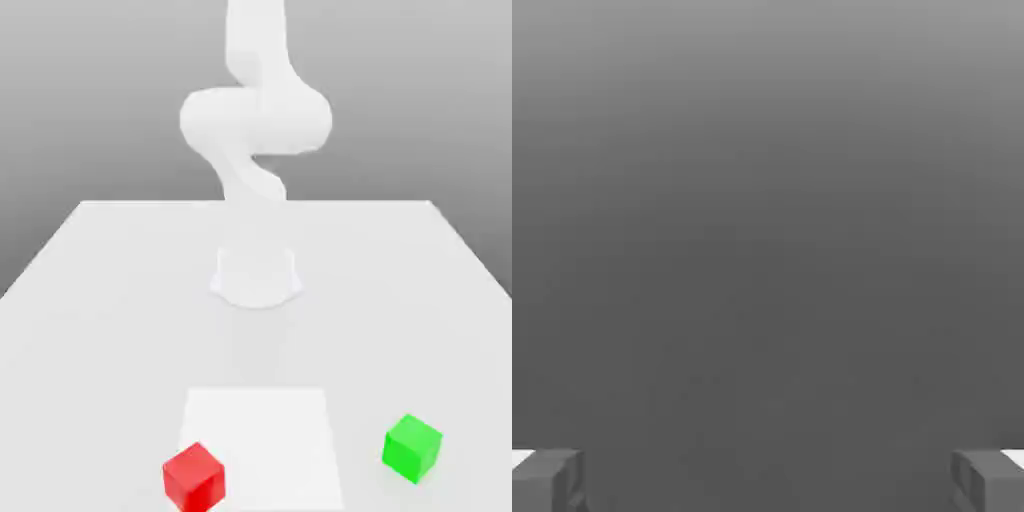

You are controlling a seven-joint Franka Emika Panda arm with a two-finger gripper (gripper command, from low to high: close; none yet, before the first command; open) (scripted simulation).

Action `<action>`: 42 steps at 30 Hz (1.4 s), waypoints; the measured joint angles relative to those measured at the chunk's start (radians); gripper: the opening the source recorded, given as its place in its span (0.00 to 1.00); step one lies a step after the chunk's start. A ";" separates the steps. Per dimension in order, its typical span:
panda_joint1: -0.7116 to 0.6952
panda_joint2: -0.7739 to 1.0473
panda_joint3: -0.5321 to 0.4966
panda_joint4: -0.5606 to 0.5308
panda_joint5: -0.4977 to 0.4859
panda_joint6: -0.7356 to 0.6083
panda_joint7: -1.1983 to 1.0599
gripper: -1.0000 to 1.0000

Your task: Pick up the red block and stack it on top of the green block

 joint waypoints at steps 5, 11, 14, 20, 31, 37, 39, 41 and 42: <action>-0.077 0.188 0.048 -0.025 -0.038 0.065 0.145 0.50; -0.144 0.407 0.081 -0.055 -0.085 0.139 0.315 0.50; -0.168 0.516 0.087 -0.070 -0.103 0.179 0.397 0.50; -0.200 0.730 0.076 -0.100 -0.105 0.257 0.535 0.50; -0.191 1.105 0.046 -0.105 -0.068 0.480 0.647 0.00; -0.189 1.117 0.044 -0.103 -0.071 0.492 0.650 0.00; -0.195 1.080 0.052 -0.109 -0.063 0.461 0.644 0.00; -0.203 1.017 0.063 -0.119 -0.048 0.408 0.633 0.00; -0.206 0.982 0.067 -0.125 -0.041 0.378 0.627 0.00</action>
